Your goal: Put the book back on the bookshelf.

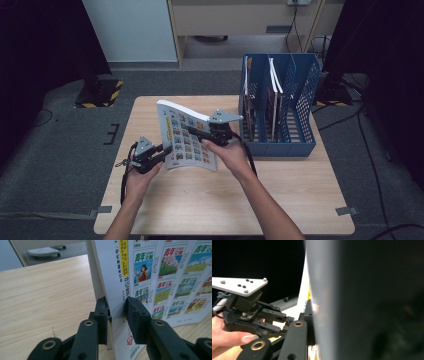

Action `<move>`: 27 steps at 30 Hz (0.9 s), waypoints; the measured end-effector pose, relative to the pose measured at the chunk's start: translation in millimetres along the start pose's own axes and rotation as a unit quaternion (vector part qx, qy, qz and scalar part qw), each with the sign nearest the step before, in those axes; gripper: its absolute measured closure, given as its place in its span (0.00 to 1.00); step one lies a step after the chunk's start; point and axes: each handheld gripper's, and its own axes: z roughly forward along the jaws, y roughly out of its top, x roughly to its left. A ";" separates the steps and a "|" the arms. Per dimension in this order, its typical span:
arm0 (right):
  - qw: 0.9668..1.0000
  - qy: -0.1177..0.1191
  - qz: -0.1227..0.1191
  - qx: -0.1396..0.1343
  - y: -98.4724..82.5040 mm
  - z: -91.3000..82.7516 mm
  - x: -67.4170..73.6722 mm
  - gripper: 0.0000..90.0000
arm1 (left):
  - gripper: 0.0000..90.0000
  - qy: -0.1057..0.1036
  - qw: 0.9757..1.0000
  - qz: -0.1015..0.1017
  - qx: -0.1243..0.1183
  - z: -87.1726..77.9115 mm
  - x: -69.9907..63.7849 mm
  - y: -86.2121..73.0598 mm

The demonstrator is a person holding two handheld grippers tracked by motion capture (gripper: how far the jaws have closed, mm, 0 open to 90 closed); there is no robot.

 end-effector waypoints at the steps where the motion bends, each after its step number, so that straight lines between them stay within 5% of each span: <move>1: 1.000 0.001 0.000 0.000 0.1 -0.3 0.0 0.79 | 0.78 -0.001 1.000 0.001 -0.001 -0.2 -0.1 -0.2; 27: 0.999 0.008 -0.016 -0.029 6.0 -4.7 5.5 0.81 | 0.77 0.006 1.000 0.003 -0.013 3.4 1.1 -0.5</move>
